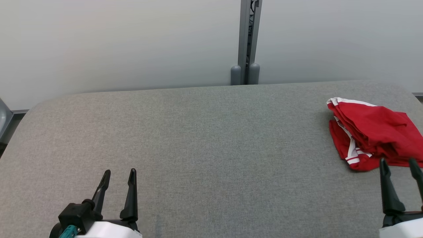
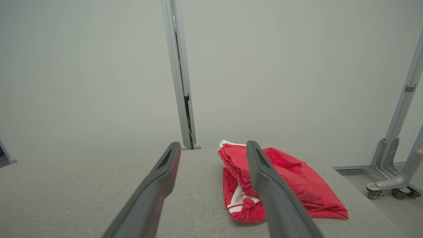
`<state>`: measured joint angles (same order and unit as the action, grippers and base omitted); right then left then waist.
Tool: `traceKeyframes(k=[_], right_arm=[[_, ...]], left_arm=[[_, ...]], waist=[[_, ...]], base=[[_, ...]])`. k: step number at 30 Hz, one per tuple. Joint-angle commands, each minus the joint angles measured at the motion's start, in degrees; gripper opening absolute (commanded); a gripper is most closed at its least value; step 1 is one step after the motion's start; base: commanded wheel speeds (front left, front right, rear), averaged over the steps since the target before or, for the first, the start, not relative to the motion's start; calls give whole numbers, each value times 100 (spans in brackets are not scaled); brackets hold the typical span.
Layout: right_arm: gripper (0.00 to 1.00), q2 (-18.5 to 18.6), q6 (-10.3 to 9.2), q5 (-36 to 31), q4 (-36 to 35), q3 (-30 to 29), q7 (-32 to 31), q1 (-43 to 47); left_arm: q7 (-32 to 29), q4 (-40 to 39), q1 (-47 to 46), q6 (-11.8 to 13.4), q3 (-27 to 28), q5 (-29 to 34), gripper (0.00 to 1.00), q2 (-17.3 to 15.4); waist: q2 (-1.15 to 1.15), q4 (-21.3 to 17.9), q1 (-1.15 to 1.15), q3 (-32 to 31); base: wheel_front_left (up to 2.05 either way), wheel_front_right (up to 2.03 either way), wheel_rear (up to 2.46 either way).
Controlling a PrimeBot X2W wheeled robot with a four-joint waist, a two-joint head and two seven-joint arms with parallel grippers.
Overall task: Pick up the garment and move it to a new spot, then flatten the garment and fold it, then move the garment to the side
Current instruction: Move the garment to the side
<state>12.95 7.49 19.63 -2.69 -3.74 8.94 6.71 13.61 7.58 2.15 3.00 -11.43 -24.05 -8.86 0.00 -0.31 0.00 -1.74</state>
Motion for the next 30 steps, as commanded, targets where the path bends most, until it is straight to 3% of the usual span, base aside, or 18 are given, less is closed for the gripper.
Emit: traceKeyframes(k=[1,30], right_arm=[[100,-20,3,16,6,18,62,67],[100,-91,3,151,148,456,145,-31]], left_arm=[[28,29,21,-21,3,40,100,-28],[150,344,-208,-59,-93,224,100,39]], waist=[[0,11,0,1],[0,116,0,-29]], base=[[0,0,0],[0,0,0]])
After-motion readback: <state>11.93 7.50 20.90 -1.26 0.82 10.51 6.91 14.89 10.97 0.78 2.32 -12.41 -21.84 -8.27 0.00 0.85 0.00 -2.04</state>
